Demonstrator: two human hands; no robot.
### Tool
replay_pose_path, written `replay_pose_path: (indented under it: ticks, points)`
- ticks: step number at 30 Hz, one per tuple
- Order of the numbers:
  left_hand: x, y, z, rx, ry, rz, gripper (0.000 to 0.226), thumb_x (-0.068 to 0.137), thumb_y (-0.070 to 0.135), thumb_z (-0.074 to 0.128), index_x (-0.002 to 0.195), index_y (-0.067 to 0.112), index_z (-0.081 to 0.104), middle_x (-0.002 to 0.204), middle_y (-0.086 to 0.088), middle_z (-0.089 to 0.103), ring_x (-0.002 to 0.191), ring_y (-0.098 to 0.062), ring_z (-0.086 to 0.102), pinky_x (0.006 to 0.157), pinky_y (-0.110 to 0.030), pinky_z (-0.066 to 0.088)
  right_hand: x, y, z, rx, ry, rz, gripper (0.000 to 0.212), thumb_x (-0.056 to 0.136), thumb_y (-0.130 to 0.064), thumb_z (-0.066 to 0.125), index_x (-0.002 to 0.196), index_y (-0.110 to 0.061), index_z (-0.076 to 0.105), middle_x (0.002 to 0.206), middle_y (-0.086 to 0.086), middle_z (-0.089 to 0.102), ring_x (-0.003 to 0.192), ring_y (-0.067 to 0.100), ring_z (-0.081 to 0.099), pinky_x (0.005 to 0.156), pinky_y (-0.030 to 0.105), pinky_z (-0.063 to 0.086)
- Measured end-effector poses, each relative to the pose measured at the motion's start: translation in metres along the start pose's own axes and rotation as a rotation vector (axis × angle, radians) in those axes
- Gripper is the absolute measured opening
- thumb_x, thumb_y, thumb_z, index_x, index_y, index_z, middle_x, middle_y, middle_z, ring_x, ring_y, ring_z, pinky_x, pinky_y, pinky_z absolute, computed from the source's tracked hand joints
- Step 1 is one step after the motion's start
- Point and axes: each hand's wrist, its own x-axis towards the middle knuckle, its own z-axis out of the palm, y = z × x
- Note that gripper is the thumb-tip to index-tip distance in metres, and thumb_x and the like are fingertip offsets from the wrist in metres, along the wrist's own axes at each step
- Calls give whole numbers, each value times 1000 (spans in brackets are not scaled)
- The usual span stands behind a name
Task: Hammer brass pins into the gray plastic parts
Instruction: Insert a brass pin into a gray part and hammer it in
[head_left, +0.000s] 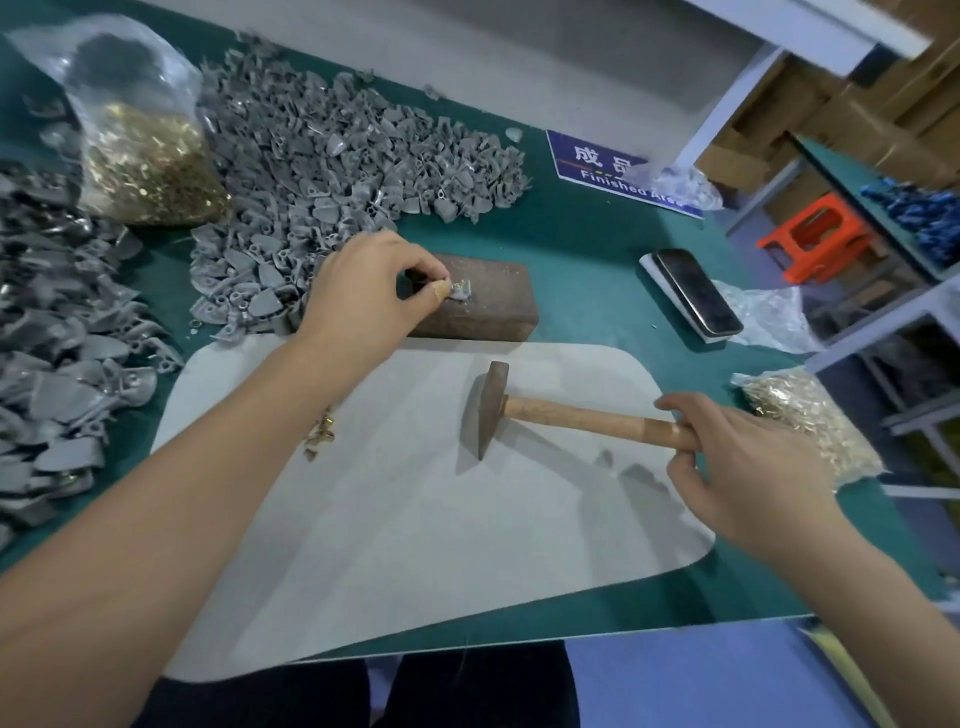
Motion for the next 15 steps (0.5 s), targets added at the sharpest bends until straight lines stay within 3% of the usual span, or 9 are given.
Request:
replay_pose_path:
  ticks: [3, 9, 15]
  points:
    - [0, 0, 0, 1, -5, 6, 8, 92, 36, 71, 99, 32, 75, 98, 9, 63, 95, -14, 56, 88, -44, 50, 8, -10, 0, 12, 15, -4, 49, 71, -11, 75, 117, -21, 61, 85, -7, 72, 69, 25, 70, 55, 26, 34]
    - [1, -4, 1, 27, -21, 10, 8, 93, 38, 70, 99, 34, 74, 97, 9, 61, 91, -14, 53, 85, -43, 50, 25, -37, -3, 43, -46, -59, 38, 78, -18, 66, 115, -24, 63, 89, -7, 71, 76, 26, 70, 53, 33, 49]
    - [2, -6, 3, 39, -15, 37, 11, 94, 37, 70, 100, 31, 75, 94, 10, 57, 89, -12, 49, 83, -40, 47, 40, -61, 4, 42, -21, -120, 28, 87, -30, 63, 115, -27, 64, 90, -8, 69, 75, 26, 67, 53, 29, 28]
